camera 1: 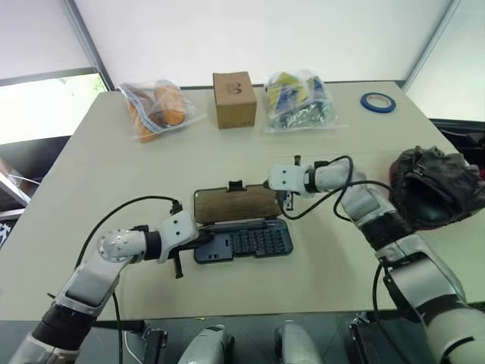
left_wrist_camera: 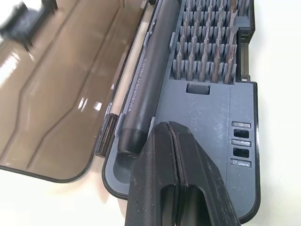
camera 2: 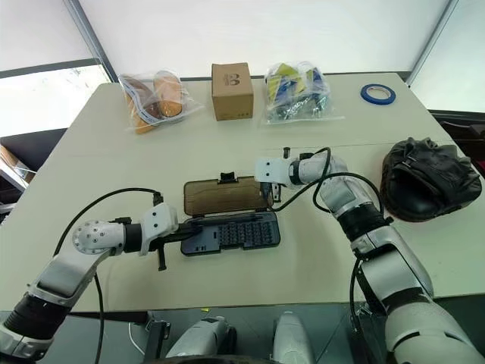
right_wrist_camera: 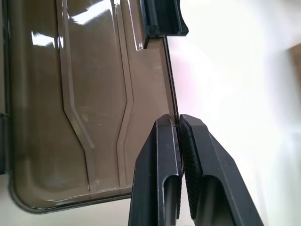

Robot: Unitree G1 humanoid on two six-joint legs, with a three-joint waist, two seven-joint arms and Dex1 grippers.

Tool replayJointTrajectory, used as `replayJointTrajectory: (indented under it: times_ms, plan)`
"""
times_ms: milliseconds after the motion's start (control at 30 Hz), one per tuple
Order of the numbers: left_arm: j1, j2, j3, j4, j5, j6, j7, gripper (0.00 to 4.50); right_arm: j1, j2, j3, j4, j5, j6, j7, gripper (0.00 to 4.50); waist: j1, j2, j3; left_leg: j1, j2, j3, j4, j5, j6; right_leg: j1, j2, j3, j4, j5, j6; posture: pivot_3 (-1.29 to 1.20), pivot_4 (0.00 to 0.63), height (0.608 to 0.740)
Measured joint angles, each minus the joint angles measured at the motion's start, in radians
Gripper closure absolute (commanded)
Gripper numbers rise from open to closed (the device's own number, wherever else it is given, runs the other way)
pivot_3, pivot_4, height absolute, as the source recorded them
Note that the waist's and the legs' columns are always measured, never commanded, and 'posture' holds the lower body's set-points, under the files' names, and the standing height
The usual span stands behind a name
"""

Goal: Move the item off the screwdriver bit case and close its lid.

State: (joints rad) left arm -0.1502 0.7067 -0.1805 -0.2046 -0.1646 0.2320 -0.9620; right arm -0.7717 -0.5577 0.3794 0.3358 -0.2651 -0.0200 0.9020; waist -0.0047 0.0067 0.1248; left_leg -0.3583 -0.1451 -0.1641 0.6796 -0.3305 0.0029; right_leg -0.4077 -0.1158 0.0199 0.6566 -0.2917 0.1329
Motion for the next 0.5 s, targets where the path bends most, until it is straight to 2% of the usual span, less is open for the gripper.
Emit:
replayJointTrajectory:
  times_ms: [100,233,367,433,500]
  plan:
    - [-0.003,-0.002,0.001,0.007,-0.010,0.001,-0.004,4.50,0.050,-0.019,-0.009,-0.113,-0.020,0.045,-0.029,4.48,0.001,0.000,0.000,0.000,0.000,0.000,0.000,0.000,0.000,0.000,0.000,0.000,-0.001,0.000,0.000,0.00,0.150,0.740]
    - [0.000,-0.044,0.030,0.004,-0.099,0.102,-0.009,4.50,0.076,-0.026,-0.010,-0.166,-0.039,0.071,-0.055,4.48,0.003,-0.001,0.001,-0.001,0.000,0.000,0.000,0.000,0.000,0.000,0.000,0.000,-0.002,0.000,0.000,0.00,0.150,0.740]
    - [-0.002,-0.092,0.207,-0.065,-0.465,0.405,0.018,4.50,0.081,-0.027,-0.039,-0.170,-0.045,0.087,-0.091,4.48,-0.006,-0.003,0.005,-0.016,0.001,-0.001,0.004,0.001,-0.001,-0.014,0.001,0.000,0.002,0.000,0.000,0.00,0.150,0.740]
    - [-0.071,-0.094,0.340,-0.070,-0.657,0.547,0.088,4.50,0.082,-0.031,-0.044,-0.170,-0.045,0.089,-0.101,4.48,-0.009,-0.005,0.006,-0.018,0.001,0.000,0.004,0.001,-0.002,-0.020,0.000,0.000,0.007,0.000,0.000,0.00,0.150,0.740]
    - [-0.169,-0.105,0.468,-0.049,-0.774,0.603,0.187,4.50,0.084,-0.032,-0.047,-0.171,-0.045,0.088,-0.107,4.48,-0.009,-0.006,0.007,-0.018,0.001,0.000,0.004,0.001,-0.002,-0.020,0.000,0.000,0.007,0.000,0.000,0.00,0.150,0.740]
